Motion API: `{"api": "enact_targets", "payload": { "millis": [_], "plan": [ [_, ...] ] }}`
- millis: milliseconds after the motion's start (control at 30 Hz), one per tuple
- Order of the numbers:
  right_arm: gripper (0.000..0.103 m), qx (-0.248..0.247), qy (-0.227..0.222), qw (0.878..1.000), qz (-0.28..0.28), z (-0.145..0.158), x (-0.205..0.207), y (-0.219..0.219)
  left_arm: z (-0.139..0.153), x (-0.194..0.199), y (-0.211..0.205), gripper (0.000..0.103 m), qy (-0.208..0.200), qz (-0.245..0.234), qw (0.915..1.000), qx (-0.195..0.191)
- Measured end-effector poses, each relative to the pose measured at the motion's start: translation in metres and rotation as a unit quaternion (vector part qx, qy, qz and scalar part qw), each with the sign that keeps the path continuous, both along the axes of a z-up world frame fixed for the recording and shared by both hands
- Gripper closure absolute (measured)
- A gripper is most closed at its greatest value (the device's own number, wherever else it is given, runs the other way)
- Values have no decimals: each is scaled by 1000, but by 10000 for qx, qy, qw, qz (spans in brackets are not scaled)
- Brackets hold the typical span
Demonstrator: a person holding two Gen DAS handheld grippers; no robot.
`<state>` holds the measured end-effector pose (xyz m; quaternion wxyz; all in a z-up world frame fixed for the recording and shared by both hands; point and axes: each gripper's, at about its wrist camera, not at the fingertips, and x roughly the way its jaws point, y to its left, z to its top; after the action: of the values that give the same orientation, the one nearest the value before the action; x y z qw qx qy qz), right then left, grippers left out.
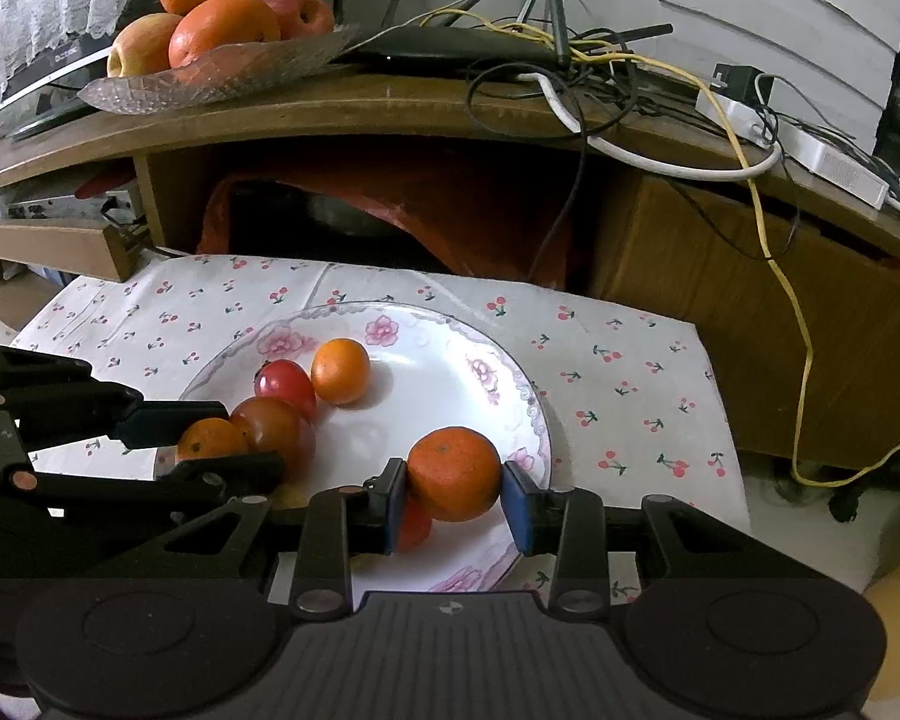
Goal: Organize fruits
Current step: 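Lower both oranges into the bowl and open both tools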
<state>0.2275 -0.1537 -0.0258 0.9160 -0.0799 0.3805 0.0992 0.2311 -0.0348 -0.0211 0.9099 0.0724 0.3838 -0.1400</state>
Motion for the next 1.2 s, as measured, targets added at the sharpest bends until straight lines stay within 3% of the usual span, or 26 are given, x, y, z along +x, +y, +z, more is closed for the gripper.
{"api": "enact_targets", "payload": {
  "millis": [1200],
  "plan": [
    [65,-73,-54,9999,-106,0,4,-1,-1,2,-2,69,-65,34,10000,37]
  ]
}}
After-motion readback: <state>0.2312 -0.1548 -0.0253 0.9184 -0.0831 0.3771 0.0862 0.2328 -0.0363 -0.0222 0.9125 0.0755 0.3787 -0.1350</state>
